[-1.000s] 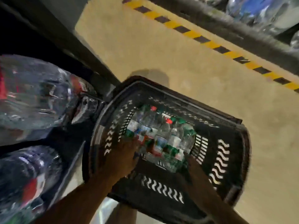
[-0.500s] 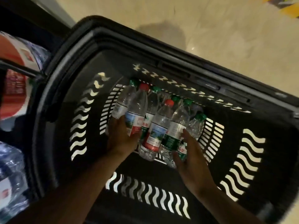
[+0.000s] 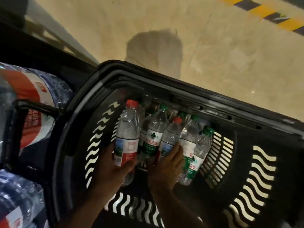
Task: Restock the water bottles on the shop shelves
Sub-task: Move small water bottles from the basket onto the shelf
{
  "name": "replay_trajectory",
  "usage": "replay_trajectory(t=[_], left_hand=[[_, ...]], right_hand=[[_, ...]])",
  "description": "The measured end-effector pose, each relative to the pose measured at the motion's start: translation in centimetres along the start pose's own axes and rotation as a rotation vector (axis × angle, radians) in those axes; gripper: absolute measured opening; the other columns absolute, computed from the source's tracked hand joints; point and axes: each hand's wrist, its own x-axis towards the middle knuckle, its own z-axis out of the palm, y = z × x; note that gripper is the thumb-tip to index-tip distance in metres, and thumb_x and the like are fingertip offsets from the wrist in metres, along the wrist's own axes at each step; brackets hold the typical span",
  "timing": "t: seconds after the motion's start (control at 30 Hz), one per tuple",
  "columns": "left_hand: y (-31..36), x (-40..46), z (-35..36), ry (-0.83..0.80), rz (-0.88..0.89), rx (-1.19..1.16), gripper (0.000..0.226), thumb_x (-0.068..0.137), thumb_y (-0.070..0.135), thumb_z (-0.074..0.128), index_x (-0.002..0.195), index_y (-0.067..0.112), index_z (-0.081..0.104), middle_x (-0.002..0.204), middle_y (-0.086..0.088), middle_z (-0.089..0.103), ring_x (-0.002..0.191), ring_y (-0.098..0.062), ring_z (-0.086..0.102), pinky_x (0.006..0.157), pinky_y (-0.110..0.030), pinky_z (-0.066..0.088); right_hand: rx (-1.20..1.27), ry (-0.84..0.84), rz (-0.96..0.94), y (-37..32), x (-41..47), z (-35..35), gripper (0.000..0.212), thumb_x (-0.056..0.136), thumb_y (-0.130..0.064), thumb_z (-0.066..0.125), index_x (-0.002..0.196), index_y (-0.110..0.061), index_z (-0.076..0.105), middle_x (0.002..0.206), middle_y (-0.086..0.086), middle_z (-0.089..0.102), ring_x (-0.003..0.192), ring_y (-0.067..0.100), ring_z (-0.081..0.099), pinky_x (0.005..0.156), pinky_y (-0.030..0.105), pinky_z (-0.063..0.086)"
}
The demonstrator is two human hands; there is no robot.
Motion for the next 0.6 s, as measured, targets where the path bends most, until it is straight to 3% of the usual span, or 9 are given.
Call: replay_trajectory(t=[0.07, 0.13, 0.23, 0.3, 0.37, 0.43, 0.5, 0.6], left_hand=[[0.0, 0.4, -0.1, -0.022, 0.029, 0.029, 0.057, 0.076, 0.010, 0.084, 0.122, 0.030, 0.058, 0.106, 0.007, 0.073, 0.094, 0.009, 0.068, 0.071, -0.007, 0.051], [0.2, 0.8, -0.2, -0.052, 0.038, 0.027, 0.058, 0.076, 0.012, 0.084, 0.124, 0.031, 0.058, 0.111, 0.008, 0.072, 0.101, 0.002, 0.069, 0.079, -0.012, 0.052], [0.0, 1.3, -0.2, -0.065, 0.038, 0.040, 0.059, 0.077, 0.010, 0.084, 0.122, 0.035, 0.056, 0.110, 0.013, 0.070, 0.101, 0.006, 0.067, 0.078, -0.009, 0.051], [0.2, 1.2, -0.1, -0.068, 0.032, 0.047, 0.060, 0.077, 0.010, 0.084, 0.124, 0.034, 0.055, 0.111, 0.015, 0.069, 0.099, 0.008, 0.065, 0.078, -0.009, 0.049], [0.3, 1.0, 0.0, -0.086, 0.007, 0.036, 0.060, 0.078, 0.011, 0.084, 0.124, 0.034, 0.055, 0.111, 0.014, 0.069, 0.098, 0.009, 0.064, 0.079, -0.010, 0.048], [0.6, 0.6, 0.0, -0.095, -0.018, 0.014, 0.059, 0.078, 0.013, 0.084, 0.125, 0.034, 0.055, 0.111, 0.014, 0.068, 0.099, 0.007, 0.064, 0.078, -0.012, 0.047], [1.0, 0.1, -0.2, -0.117, -0.042, -0.020, 0.055, 0.079, 0.016, 0.083, 0.121, 0.038, 0.055, 0.109, 0.014, 0.069, 0.097, 0.007, 0.064, 0.076, -0.013, 0.047], [2.0, -1.1, -0.9, -0.158, -0.072, -0.079, 0.047, 0.078, 0.018, 0.084, 0.111, 0.042, 0.058, 0.102, 0.012, 0.073, 0.088, 0.008, 0.069, 0.069, -0.011, 0.051]], right_hand=[[-0.009, 0.047, -0.013, 0.5, 0.4, 1.1, 0.109, 0.091, -0.058, 0.057, 0.158, -0.021, -0.020, 0.171, 0.007, -0.005, 0.156, 0.030, 0.004, 0.124, 0.039, 0.005], [0.013, 0.037, -0.043, 1.1, 1.0, 1.1, 0.115, 0.090, -0.053, 0.069, 0.160, -0.022, -0.017, 0.171, 0.003, -0.003, 0.155, 0.028, 0.006, 0.122, 0.037, 0.006], [-0.008, -0.005, -0.137, 2.3, 1.7, 0.0, 0.118, 0.084, -0.047, 0.079, 0.164, -0.017, -0.002, 0.166, 0.008, 0.015, 0.151, 0.028, 0.018, 0.124, 0.042, 0.023], [0.019, -0.094, -0.106, 2.0, 2.6, -1.2, 0.115, 0.079, -0.042, 0.085, 0.162, -0.015, 0.010, 0.160, 0.010, 0.029, 0.146, 0.030, 0.030, 0.118, 0.049, 0.036], [0.141, -0.218, -0.013, 1.4, 4.1, -2.5, 0.105, 0.070, -0.024, 0.093, 0.154, -0.016, 0.031, 0.145, 0.010, 0.050, 0.133, 0.031, 0.050, 0.107, 0.051, 0.049], [0.332, -0.361, 0.077, 1.4, 5.4, -4.4, 0.092, 0.062, -0.002, 0.094, 0.139, -0.015, 0.047, 0.125, 0.007, 0.066, 0.111, 0.025, 0.068, 0.090, 0.045, 0.060], [0.478, -0.535, 0.151, 2.0, 5.6, -6.7, 0.079, 0.063, 0.010, 0.088, 0.131, -0.016, 0.055, 0.114, 0.004, 0.072, 0.094, 0.016, 0.074, 0.077, 0.032, 0.063], [0.611, -0.734, 0.201, 2.4, 4.3, -10.4, 0.067, 0.071, 0.015, 0.078, 0.124, -0.021, 0.061, 0.110, 0.006, 0.077, 0.103, 0.022, 0.074, 0.093, 0.043, 0.059]])
